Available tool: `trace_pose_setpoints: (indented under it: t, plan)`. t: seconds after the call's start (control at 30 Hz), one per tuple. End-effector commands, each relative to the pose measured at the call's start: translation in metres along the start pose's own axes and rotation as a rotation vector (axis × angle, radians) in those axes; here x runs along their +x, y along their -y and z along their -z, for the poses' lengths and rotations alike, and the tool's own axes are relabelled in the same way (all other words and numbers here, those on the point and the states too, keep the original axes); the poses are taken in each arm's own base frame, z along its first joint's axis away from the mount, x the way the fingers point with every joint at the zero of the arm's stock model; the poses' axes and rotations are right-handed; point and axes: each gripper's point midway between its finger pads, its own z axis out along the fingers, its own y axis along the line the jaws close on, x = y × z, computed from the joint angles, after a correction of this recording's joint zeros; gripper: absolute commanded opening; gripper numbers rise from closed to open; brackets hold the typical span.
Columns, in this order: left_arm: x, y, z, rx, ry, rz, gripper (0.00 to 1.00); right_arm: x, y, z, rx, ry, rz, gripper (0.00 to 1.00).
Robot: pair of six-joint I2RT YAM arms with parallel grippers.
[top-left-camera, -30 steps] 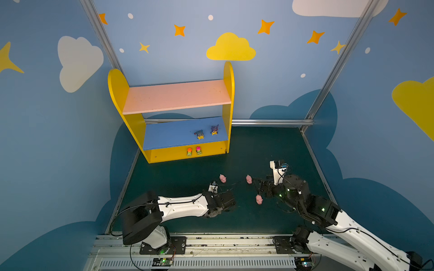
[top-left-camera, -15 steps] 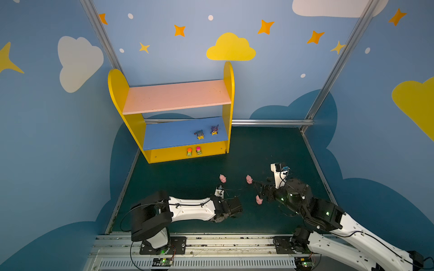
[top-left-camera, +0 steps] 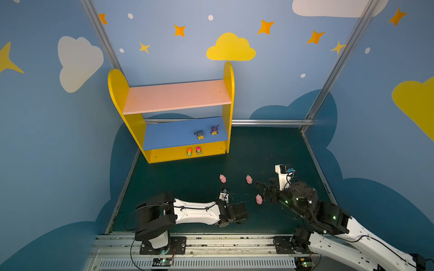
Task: Organize plastic toys on shelves
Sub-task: Rotate the plastic toy at the bottom-center of the table.
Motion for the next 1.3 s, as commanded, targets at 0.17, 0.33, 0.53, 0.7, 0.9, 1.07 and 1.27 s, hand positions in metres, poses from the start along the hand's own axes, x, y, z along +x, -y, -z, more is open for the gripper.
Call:
trace_pose_setpoints:
  t: [0.17, 0.33, 0.53, 0.7, 0.9, 1.07, 1.27]
  plan:
    - [-0.005, -0.018, 0.004, -0.072, 0.026, -0.004, 0.27, 0.003, 0.004, 0.003, 0.014, -0.001, 0.008, 0.84]
    - [-0.009, -0.023, 0.006, -0.078, 0.037, -0.005, 0.28, 0.002, 0.004, 0.003, 0.015, 0.0, 0.008, 0.83]
    - [-0.015, -0.026, 0.003, -0.068, 0.037, -0.003, 0.29, 0.003, 0.005, 0.002, 0.023, -0.005, 0.008, 0.83]
    - [-0.015, -0.022, 0.0, -0.059, 0.026, -0.007, 0.29, 0.003, 0.006, 0.002, 0.032, -0.006, 0.008, 0.84]
    - [-0.023, -0.035, 0.017, -0.103, 0.024, 0.088, 0.33, -0.001, 0.006, 0.002, 0.046, -0.001, 0.012, 0.84]
    - [-0.022, -0.044, 0.026, -0.081, -0.009, 0.305, 0.49, -0.004, 0.012, 0.002, 0.088, 0.01, 0.014, 0.84]
    - [-0.031, -0.034, 0.036, -0.015, -0.011, 0.462, 0.55, -0.006, 0.018, 0.004, 0.118, 0.022, 0.015, 0.84]
